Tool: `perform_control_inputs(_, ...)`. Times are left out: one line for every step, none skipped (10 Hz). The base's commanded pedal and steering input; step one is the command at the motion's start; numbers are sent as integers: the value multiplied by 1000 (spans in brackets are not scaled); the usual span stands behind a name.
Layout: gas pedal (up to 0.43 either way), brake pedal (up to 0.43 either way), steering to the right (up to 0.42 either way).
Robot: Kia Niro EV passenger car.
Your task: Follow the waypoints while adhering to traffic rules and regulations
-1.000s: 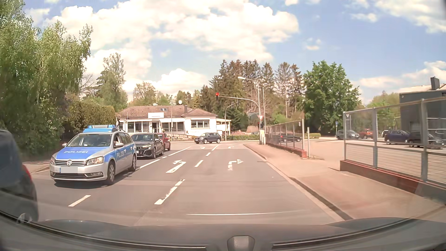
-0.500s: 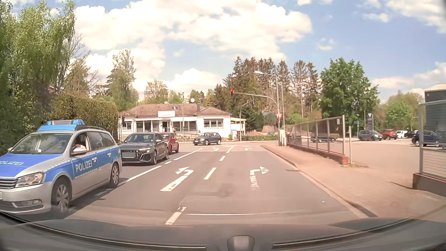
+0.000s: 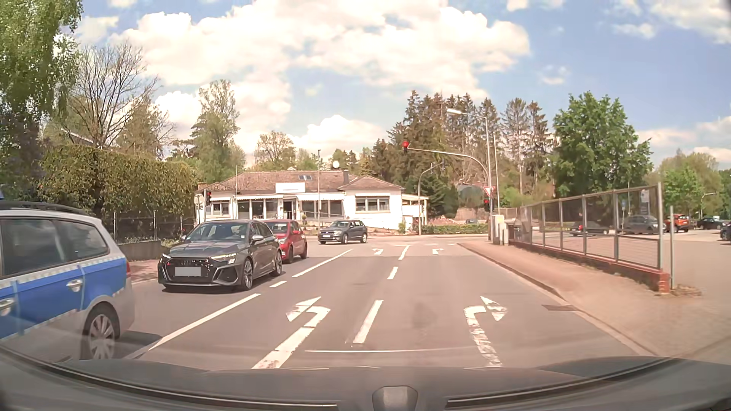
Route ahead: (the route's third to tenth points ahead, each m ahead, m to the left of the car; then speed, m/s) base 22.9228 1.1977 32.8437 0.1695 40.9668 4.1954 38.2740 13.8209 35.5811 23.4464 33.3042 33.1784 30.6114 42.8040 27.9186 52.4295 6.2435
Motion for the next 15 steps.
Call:
perform_control_inputs(0,0,-53)
perform_control_inputs(0,0,-38)
perform_control_inputs(0,0,-18)
perform_control_inputs(0,0,-2)
perform_control_inputs(0,0,18)
perform_control_inputs(0,0,28)
perform_control_inputs(0,0,33)
perform_control_inputs(0,0,35)
perform_control_inputs(0,0,36)
perform_control_inputs(0,0,38)
perform_control_inputs(0,0,42)
perform_control_inputs(0,0,44)
perform_control_inputs(0,0,45)
perform_control_inputs(0,0,46)
perform_control_inputs(0,0,48)
